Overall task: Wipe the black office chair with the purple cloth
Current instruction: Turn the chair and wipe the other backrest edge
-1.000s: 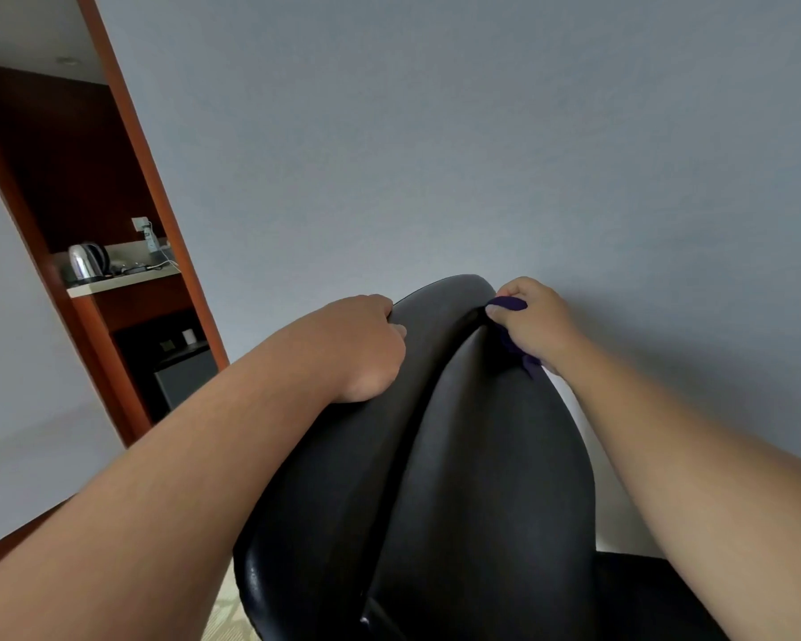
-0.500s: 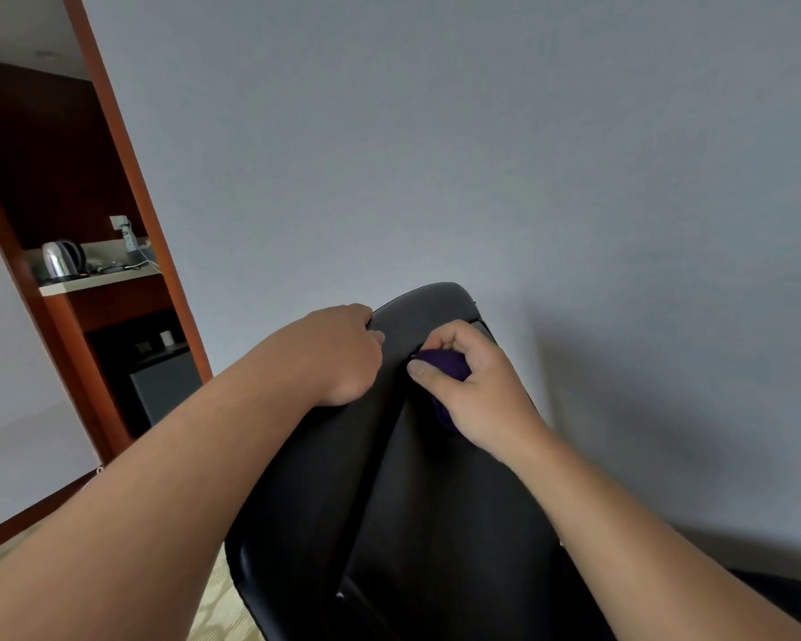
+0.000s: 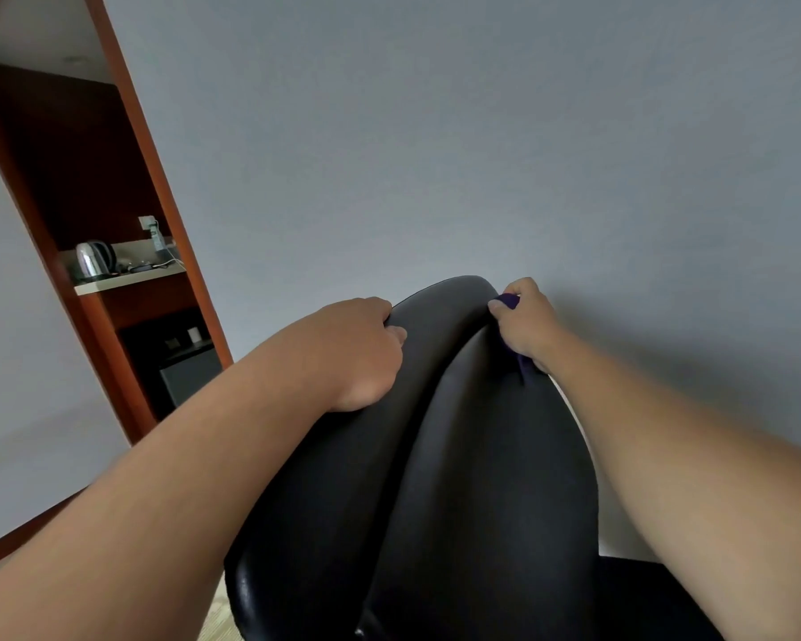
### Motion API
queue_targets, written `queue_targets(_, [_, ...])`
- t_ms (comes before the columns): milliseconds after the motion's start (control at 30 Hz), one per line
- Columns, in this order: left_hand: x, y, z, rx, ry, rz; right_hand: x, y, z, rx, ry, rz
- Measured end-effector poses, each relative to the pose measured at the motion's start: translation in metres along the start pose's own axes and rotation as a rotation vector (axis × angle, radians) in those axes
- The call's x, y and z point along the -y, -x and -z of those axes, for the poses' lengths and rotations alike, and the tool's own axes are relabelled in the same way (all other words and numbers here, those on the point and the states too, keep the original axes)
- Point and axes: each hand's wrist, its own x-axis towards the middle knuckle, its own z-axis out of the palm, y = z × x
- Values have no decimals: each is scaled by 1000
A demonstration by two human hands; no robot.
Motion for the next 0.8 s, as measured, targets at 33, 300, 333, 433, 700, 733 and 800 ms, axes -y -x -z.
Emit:
queue_targets(33, [0, 0, 0, -2, 1, 0, -1, -5, 0, 9, 27, -34])
queue_targets(300, [3, 3, 1, 6, 43, 19, 17, 9, 11, 171, 88, -7])
queue_targets(333, [3, 4, 1, 4, 44, 16, 21, 18, 13, 176, 69, 18])
queue_targets(433, [1, 5, 2, 2, 35, 12, 33, 45, 16, 194, 23, 77])
queue_targets(700, [3, 18, 1, -39, 61, 19, 77, 116, 19, 268, 8, 138])
queue_targets(733, [3, 21, 1, -46, 64, 20, 84, 126, 20, 278, 2, 143])
queue_targets(800, [4, 26, 1, -54, 69, 23, 96, 149, 23, 297, -9, 160])
